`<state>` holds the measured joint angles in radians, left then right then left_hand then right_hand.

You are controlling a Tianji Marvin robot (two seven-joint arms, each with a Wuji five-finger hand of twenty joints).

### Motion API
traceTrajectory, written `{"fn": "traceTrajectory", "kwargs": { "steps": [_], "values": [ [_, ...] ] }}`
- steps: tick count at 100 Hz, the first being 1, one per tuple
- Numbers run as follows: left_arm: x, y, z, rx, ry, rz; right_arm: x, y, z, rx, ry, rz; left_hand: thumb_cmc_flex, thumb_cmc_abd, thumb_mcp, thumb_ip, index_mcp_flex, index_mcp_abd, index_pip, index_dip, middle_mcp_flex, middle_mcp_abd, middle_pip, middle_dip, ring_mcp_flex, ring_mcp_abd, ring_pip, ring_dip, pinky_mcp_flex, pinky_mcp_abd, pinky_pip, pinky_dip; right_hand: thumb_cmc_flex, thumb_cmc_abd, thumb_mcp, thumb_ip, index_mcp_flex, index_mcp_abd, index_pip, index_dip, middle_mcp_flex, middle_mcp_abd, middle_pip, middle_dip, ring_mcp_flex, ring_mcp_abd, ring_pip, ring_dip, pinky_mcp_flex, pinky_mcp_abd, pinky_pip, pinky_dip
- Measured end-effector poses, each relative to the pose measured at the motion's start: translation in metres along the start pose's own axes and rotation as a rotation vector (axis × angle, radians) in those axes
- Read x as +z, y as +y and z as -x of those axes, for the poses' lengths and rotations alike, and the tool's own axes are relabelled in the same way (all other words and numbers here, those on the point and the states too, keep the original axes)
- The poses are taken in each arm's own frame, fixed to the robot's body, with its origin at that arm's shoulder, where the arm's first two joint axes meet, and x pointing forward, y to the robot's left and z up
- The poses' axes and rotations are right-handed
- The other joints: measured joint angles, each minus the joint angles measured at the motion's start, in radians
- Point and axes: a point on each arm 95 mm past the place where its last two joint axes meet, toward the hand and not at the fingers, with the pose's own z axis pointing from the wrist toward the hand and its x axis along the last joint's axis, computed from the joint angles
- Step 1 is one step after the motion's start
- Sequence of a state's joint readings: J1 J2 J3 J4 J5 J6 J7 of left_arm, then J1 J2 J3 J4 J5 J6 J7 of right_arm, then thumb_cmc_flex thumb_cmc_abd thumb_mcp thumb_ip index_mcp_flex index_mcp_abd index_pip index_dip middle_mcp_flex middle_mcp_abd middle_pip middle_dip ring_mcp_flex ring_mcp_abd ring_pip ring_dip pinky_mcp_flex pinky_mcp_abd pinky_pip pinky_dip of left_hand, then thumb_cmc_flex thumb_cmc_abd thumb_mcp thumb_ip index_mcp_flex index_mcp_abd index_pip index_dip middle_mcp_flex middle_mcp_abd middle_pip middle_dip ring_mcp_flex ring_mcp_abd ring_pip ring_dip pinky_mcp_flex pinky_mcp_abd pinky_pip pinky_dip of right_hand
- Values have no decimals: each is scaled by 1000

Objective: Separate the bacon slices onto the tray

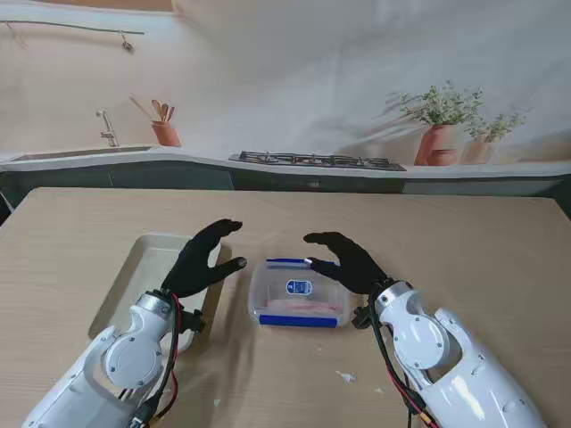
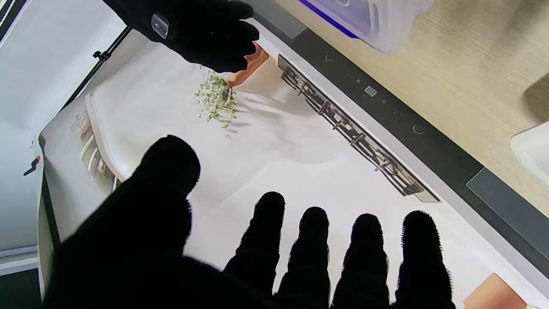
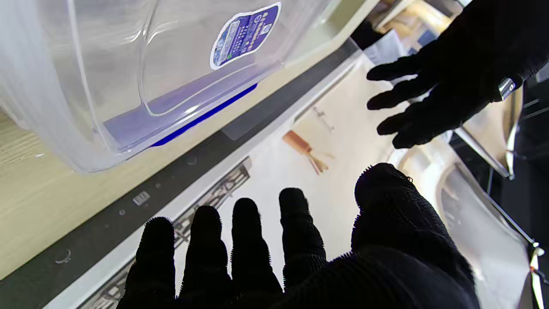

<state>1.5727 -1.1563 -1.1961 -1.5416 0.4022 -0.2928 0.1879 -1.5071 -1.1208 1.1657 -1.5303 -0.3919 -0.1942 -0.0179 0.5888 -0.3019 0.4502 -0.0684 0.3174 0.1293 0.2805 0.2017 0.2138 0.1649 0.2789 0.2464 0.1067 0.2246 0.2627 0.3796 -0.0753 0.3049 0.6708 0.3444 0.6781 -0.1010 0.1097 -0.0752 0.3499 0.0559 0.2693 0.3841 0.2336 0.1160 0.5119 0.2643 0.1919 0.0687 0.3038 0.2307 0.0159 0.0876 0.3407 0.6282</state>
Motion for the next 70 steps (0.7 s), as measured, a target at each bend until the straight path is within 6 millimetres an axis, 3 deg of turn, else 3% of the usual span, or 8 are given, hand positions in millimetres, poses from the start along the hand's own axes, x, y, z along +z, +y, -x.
{"fn": "traceTrajectory", "kwargs": {
  "steps": [39, 56, 70],
  "values": [
    [0, 4, 3, 4, -11, 23, -2, -1, -5, -7, 4, -1, 0, 0, 0, 0, 3, 4, 0, 0, 0, 0, 0, 0, 0, 0, 0, 0, 0, 0, 0, 0, 0, 0, 0, 0, 0, 0, 10, 0, 0, 0, 0, 0, 0, 0, 0, 0, 0, 0, 0, 0],
    [-1, 4, 2, 38, -4, 32, -3, 0, -7, -71, 26, -24, 5, 0, 6, 0, 83, 5, 23, 8, 8, 0, 46, 13, 0, 0, 11, 0, 0, 0, 0, 0, 0, 0, 0, 0, 1, 0, 13, 0, 0, 0, 0, 0, 0, 0, 0, 0, 0, 0, 0, 0],
    [1, 5, 1, 129, 18, 65, -5, 2, -8, -112, 38, -65, 175, -11, 187, 0, 218, -36, 76, 36, 103, -4, 113, 58, 36, -19, 89, 16, 0, -2, 75, 25, 0, 0, 0, 0, 31, 0, 35, 0, 0, 0, 0, 0, 0, 0, 0, 0, 0, 0, 0, 0]
  ]
}}
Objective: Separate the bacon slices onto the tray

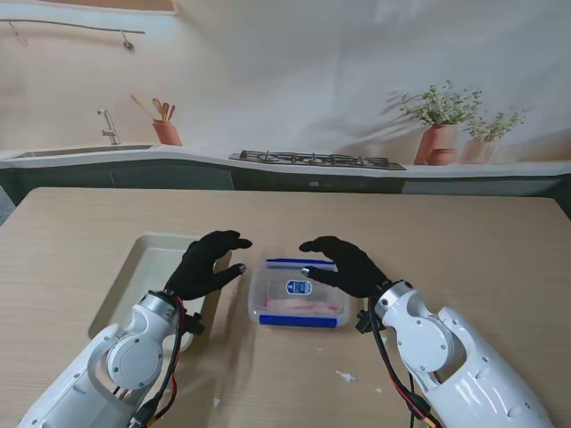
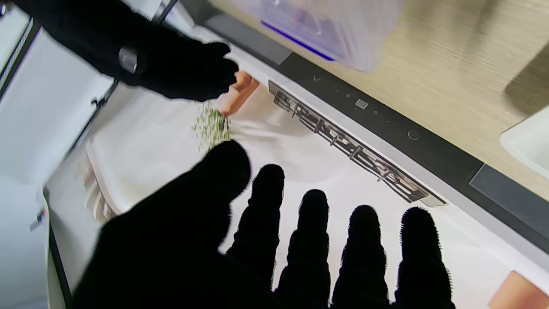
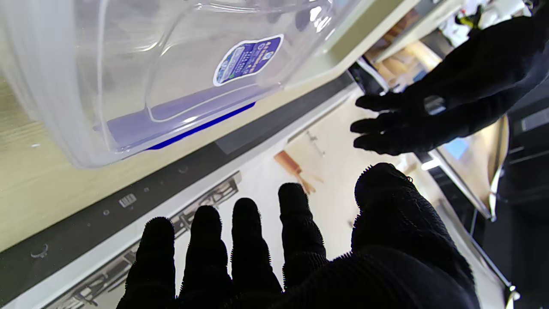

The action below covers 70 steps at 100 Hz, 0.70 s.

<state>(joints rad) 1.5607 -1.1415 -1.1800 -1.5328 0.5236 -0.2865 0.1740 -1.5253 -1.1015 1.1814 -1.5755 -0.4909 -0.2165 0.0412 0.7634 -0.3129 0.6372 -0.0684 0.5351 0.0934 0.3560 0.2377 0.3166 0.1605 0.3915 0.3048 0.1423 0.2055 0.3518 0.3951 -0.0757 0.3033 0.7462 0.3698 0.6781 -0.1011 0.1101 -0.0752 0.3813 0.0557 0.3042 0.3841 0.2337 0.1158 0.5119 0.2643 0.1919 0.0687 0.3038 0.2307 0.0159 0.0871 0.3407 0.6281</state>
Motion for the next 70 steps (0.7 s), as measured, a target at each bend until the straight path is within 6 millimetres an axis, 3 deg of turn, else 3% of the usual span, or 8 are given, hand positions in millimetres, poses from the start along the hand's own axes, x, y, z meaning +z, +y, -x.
{"fn": "traceTrajectory", "kwargs": {
  "steps": [13, 29, 52, 70],
  "values": [
    [4, 5, -1, 135, 44, 66, -8, 5, -4, -61, 8, -14, 81, 0, 30, 0, 20, -35, 7, 10, 45, -37, 28, 14, 45, -35, 47, 0, 8, -15, 51, 18, 23, 0, 12, 0, 110, 1, 53, 22, 1, -2, 0, 0, 0, -1, 0, 0, -7, -8, 0, 0],
    [10, 14, -2, 192, 93, 146, -20, 10, -13, -112, 42, -111, 87, 0, 31, 0, 48, -65, 23, 15, 59, -62, 38, 17, 58, -49, 64, 0, 19, -24, 63, 25, 85, 1, 51, 0, 236, 9, 91, 45, 12, -23, 0, 0, 0, -12, 0, 0, -23, -17, 0, -1],
    [17, 33, -5, 242, 135, 244, -29, 11, -19, -212, 76, -234, 95, 0, 31, 0, 48, -120, 24, 25, 59, -64, 44, 25, 58, -61, 78, 0, 20, -39, 77, 37, 85, 1, 51, 0, 235, 13, 58, 45, 12, -24, 0, 0, 0, -13, 0, 0, -23, -23, -1, -1],
    [20, 44, -5, 243, 140, 309, -28, 6, -21, -205, 78, -332, 95, -5, 61, 0, 49, -132, 42, 32, 59, -74, 47, 26, 58, -71, 87, 0, 20, -88, 100, 50, 113, 8, 55, 0, 253, 11, 50, 46, 12, -37, 0, 0, -20, -13, -12, 0, -37, -26, -9, -2]
  ]
}}
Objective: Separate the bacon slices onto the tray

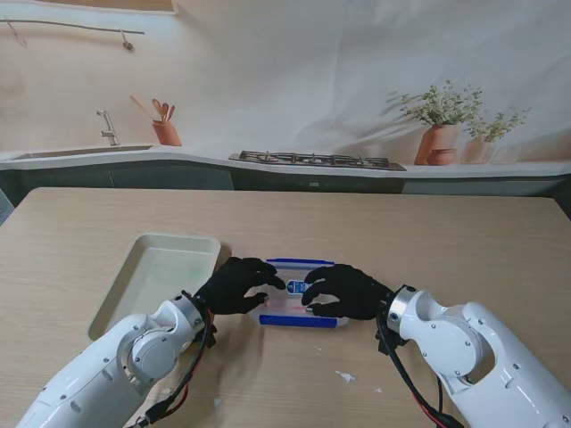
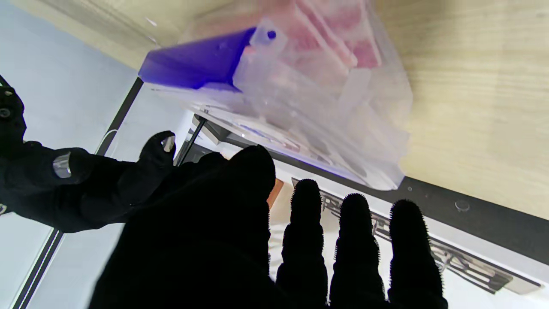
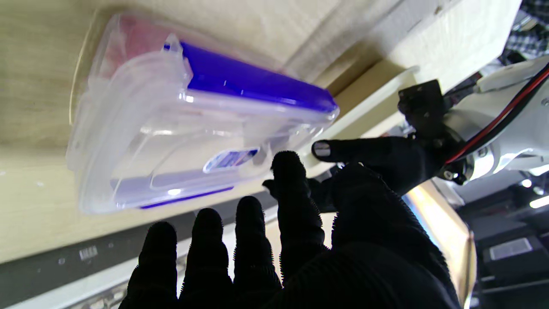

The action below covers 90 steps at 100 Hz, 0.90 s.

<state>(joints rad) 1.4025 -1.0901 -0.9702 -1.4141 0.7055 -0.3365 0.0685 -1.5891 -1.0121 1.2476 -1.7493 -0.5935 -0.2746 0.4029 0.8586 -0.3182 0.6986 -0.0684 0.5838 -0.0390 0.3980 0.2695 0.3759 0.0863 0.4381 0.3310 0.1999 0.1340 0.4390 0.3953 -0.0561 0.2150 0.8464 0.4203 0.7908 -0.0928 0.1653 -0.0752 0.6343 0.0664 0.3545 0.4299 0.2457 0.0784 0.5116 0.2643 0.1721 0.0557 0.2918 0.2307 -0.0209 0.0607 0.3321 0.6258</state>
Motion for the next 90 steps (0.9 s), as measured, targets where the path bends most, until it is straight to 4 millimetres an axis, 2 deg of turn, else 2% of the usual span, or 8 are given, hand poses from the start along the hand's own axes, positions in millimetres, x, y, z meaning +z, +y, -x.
{"fn": "traceTrajectory", "kwargs": {
  "steps": [13, 19, 44, 90],
  "values": [
    [2, 4, 0, 13, 5, 33, 2, -1, -2, -16, -11, -48, 0, 0, 0, 0, 4, 0, 1, 3, 0, -1, 5, 0, 0, -1, 3, 0, 0, -3, 2, 5, 7, 7, 3, 0, -2, -16, -9, 0, -5, -10, -3, 0, -7, -1, -1, 0, -4, -10, 0, 0],
    [2, 6, 0, 32, 6, 51, 3, -1, -3, -35, -12, -48, -4, 1, 0, 0, 4, -2, 1, 3, 0, -1, 7, 0, -5, -25, 2, -13, 0, -12, 2, 6, 7, 7, 3, 0, -3, -24, -11, 0, -20, -10, -11, 0, -10, -4, -3, -2, -14, -10, -1, 0],
    [4, 4, 2, 54, 12, 75, 9, -2, -3, -45, -16, -77, -31, 9, 8, 0, -14, -28, -2, 3, 0, -13, 7, 1, -15, -38, -1, -14, 0, -26, 12, 7, 8, 19, -4, 0, -17, -25, -18, -9, -34, -21, -41, -16, -18, -10, -29, -23, -18, -11, -1, 0],
    [5, 2, 2, 60, 13, 94, 14, -3, 0, -50, -36, -137, -32, 9, 8, 0, -23, -33, -3, 3, -4, -15, 7, 1, -16, -43, -3, -14, 0, -26, 13, 11, 20, 20, -15, 0, -25, -43, -35, -23, -34, -34, -87, -38, -18, -11, -51, -35, -28, -12, -1, 0]
  ]
}}
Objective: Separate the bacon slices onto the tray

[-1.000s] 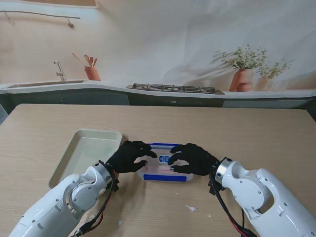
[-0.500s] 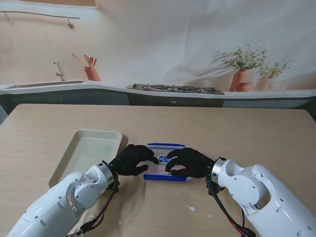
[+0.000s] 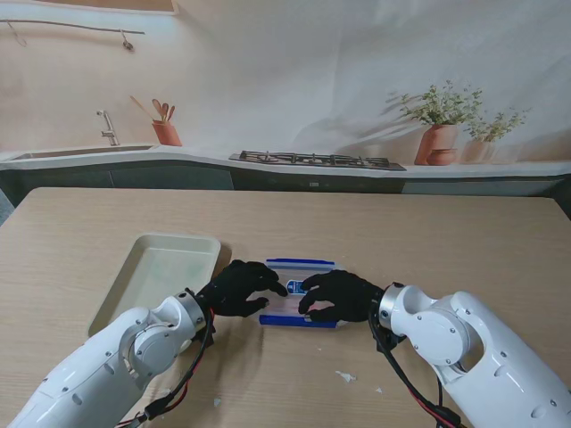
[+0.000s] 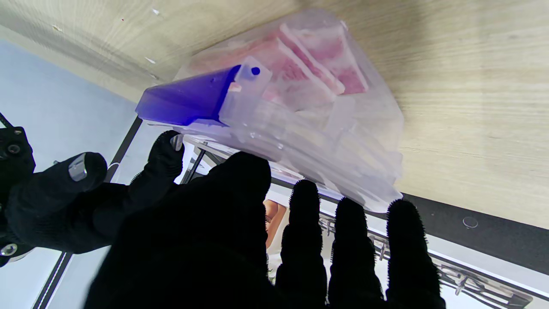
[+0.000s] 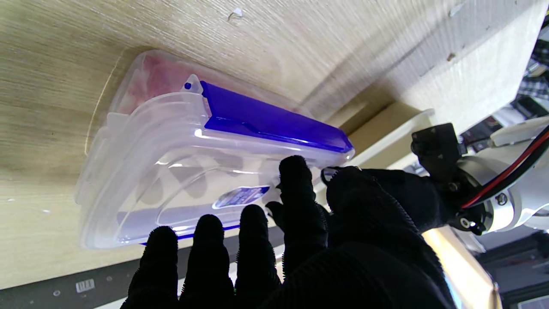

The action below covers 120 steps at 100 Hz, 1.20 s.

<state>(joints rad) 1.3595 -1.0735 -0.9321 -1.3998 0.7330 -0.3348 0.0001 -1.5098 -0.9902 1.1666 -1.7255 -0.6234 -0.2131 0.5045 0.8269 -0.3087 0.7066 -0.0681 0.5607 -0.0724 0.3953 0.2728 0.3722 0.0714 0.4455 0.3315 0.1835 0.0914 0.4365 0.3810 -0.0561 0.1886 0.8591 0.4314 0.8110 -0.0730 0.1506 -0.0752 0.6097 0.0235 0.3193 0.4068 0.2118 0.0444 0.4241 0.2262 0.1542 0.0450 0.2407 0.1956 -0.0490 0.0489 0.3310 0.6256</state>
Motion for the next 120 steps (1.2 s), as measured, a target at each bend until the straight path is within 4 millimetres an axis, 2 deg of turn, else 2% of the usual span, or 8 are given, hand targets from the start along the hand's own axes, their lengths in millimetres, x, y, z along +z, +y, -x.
{"fn": "traceTrajectory", "kwargs": {
  "steps": [18, 31, 41, 70, 80, 120],
  "values": [
    [0, 0, 0, -2, -1, 2, 1, 1, -2, 18, 10, -32, 0, 0, 0, 0, 0, 0, 0, 0, -1, -1, 0, 0, 0, -5, -1, -1, 0, 0, 0, 0, 0, 0, -11, 0, 22, -29, 32, 0, 0, 0, -10, -3, 0, -11, -27, -12, -10, -2, 0, 0],
    [0, 0, 0, -3, -1, 3, 2, 0, -2, 18, 15, -44, 0, 0, 0, 0, 0, 0, 0, 0, -2, -2, 0, 0, 0, -6, -4, -1, 0, 0, 0, 0, 1, 0, -22, 0, 24, -22, 37, 0, 0, -1, -10, -3, 0, -13, -27, -12, -11, -10, -1, 0],
    [0, 0, 0, -3, -1, 4, 2, 0, -2, 36, 27, -53, 0, 0, 0, 0, -1, 0, 0, 0, -2, -2, 0, 0, 0, -7, -5, -1, 0, 0, 0, 0, 1, 0, -23, 0, 21, 8, 35, -1, 0, -1, -11, -3, 0, -13, -36, -12, -11, -10, -1, 0],
    [1, 0, 0, -4, 0, 5, 1, 2, -4, 20, 11, -77, -2, 0, 3, 0, -1, 0, 0, 0, -2, -3, 0, 1, 0, -8, -10, -1, 0, 0, 0, 0, 1, 1, -51, 0, 11, 5, 7, -13, 0, -2, -37, -7, 0, -14, -48, -12, -11, -10, -1, 0],
    [1, 0, 0, -4, 0, 7, 2, 3, -4, 21, 12, -90, -7, 0, 6, 0, -1, 0, 0, 0, -3, -4, 0, 1, 0, -8, -10, -1, 0, 0, 0, 0, 1, 10, -62, 0, 10, 9, 5, -13, 0, -2, -68, -22, 0, -37, -68, -14, -11, -14, -11, 0],
    [2, -2, -1, -2, -10, 21, 3, 7, -6, 10, 24, -120, -11, 0, 8, 0, -3, -7, -9, 0, -13, -16, 0, 1, -2, -23, -25, -2, 0, 0, 0, 0, 12, 9, -105, 0, 10, 23, 1, -22, 0, -46, -100, -33, 0, -49, -100, -22, -11, -23, -38, -7]
  ]
}}
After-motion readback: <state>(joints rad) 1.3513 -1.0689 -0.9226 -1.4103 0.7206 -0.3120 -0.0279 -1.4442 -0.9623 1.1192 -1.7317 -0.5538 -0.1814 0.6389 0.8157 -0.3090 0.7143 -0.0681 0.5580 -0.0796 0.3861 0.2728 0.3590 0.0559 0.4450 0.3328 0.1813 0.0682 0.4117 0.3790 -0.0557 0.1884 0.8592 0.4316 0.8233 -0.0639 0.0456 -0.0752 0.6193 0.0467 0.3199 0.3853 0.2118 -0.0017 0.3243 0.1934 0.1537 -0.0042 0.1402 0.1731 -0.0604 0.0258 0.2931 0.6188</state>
